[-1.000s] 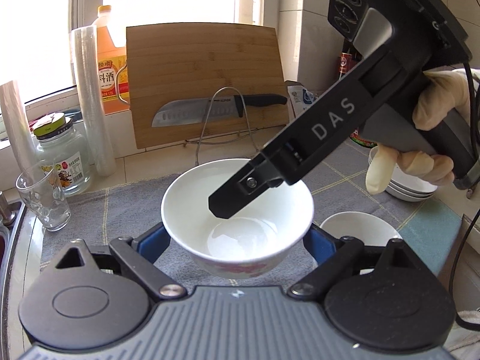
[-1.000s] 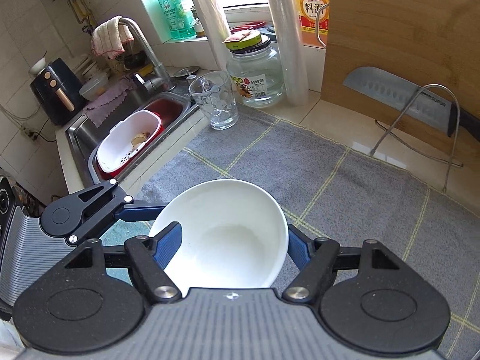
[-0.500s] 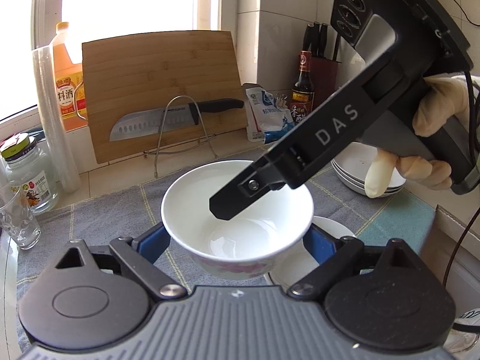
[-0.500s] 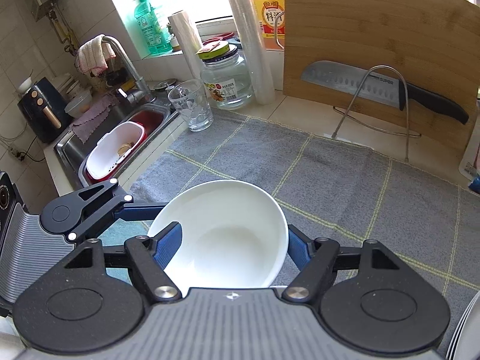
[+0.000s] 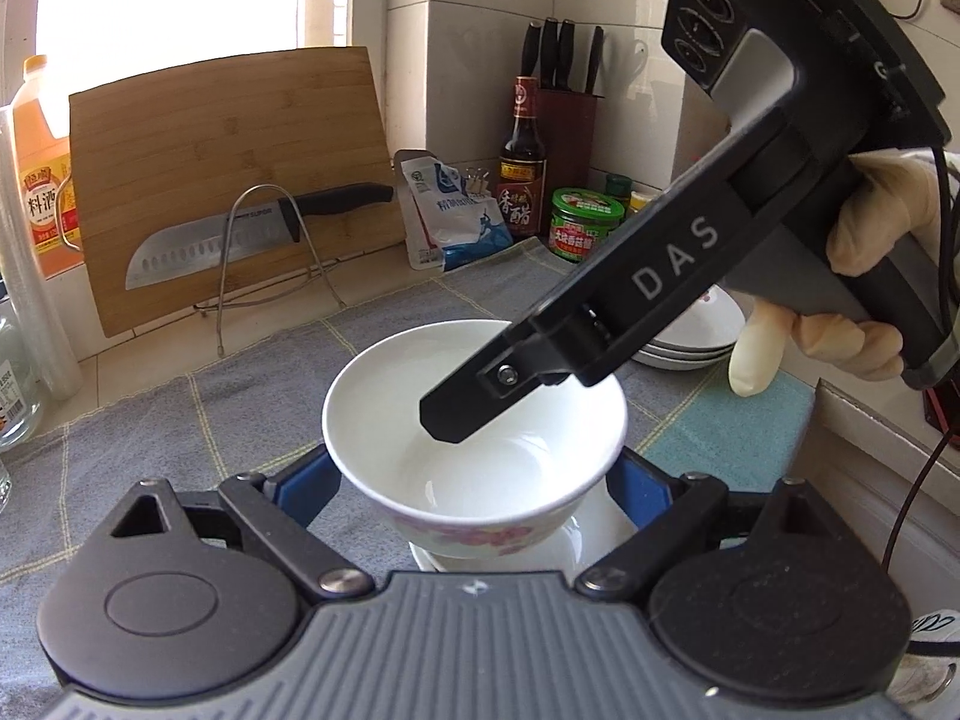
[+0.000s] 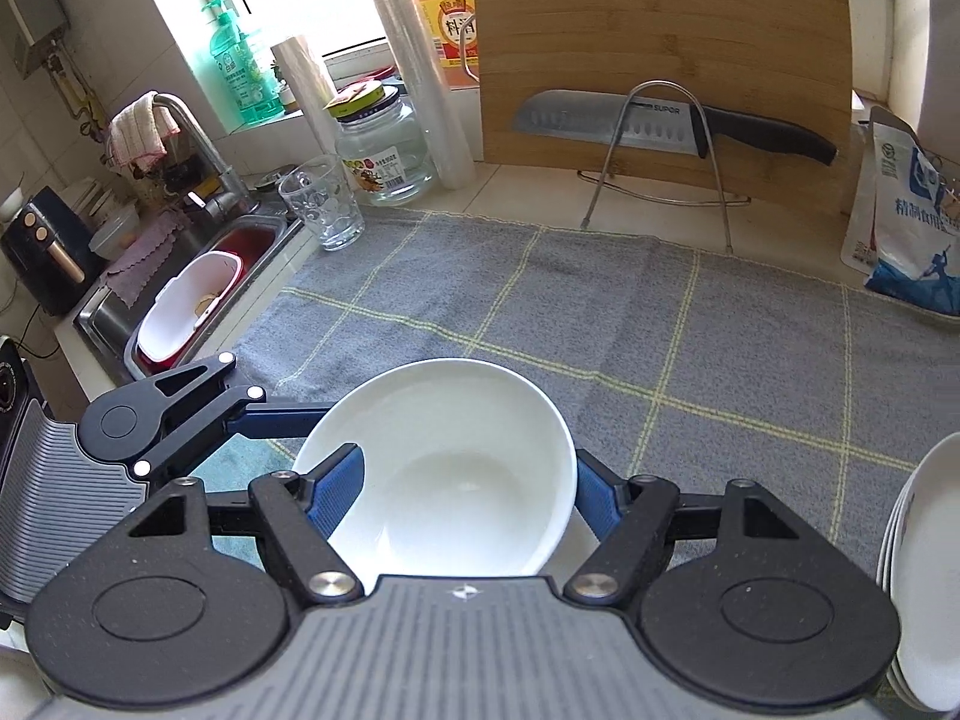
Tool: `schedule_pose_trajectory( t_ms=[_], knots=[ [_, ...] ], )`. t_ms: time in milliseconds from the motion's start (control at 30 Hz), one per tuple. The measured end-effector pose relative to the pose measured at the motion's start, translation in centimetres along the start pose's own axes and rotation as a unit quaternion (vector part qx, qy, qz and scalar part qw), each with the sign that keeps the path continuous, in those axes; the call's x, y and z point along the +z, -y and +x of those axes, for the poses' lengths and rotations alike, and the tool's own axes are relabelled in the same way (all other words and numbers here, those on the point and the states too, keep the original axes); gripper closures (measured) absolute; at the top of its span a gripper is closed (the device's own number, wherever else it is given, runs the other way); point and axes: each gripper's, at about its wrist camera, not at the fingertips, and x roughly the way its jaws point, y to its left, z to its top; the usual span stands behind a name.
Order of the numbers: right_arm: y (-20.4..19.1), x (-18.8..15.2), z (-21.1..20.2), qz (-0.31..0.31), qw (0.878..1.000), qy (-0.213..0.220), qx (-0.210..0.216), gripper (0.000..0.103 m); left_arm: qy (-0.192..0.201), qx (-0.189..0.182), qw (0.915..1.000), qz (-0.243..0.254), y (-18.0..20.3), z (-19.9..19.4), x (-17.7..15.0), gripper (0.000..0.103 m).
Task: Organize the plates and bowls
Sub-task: 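Lower the bowl onto the bowl stack and open the right tool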
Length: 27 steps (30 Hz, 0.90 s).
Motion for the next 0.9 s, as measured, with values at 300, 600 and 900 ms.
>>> schedule_pose_trajectory(
  t_ms=[300, 600, 900],
  knots=[
    [1.1, -2.0, 0.3, 0.021, 1.000, -0.006, -0.011, 0.024, -0.022, -0.019, 0.9995, 0.009, 1.5, 1.4, -0.9, 0.009],
    [1.6, -2.8, 0.9, 0.024, 1.000, -0.013, -0.012, 0.024, -0.036, -0.024, 0.9990, 0.009, 1.4, 1.9, -1.3, 0.009],
    [1.7, -2.8, 1.1, 0.022, 1.000, -0.013, -0.012, 0.024, -0.040, -0.025, 0.9988, 0.010, 1.4, 2.3, -1.2, 0.009]
  ],
)
